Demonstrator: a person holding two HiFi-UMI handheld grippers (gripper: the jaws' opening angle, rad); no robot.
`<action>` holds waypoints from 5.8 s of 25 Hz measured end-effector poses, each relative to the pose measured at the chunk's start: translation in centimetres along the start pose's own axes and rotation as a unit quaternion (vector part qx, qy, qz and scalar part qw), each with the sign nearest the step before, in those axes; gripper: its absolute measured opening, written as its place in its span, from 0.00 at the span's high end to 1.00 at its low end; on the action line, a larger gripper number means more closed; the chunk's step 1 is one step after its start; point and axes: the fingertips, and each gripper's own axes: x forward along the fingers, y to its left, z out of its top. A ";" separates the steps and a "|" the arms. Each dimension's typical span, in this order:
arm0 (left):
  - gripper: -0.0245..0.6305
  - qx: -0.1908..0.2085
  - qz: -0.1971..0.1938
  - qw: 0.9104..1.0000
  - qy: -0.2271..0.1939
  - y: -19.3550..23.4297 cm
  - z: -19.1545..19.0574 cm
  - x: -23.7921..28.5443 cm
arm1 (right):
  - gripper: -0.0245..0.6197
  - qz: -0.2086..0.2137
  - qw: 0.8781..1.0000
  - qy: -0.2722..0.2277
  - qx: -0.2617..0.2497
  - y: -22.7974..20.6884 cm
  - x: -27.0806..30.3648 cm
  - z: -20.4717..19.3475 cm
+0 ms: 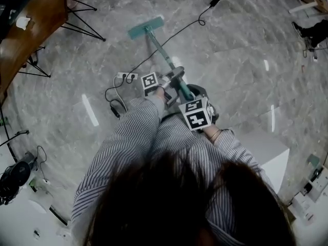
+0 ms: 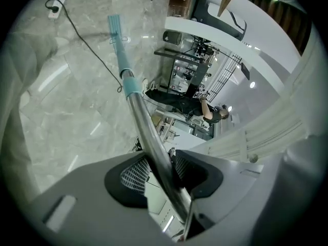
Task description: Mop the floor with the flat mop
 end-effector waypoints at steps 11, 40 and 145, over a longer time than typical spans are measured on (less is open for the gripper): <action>0.74 -0.010 0.028 0.999 0.019 0.3 -2.8 -2.6 | 0.78 0.012 1.000 -0.001 0.026 2.5 -2.0 -1.4; 0.73 0.013 0.044 0.998 0.034 -4.8 7.4 2.0 | 0.79 0.007 1.000 -0.003 0.019 -1.1 4.1 8.9; 0.76 0.047 0.070 0.996 0.015 0.9 -0.3 3.6 | 0.78 0.022 0.999 0.032 0.015 -3.3 0.4 0.3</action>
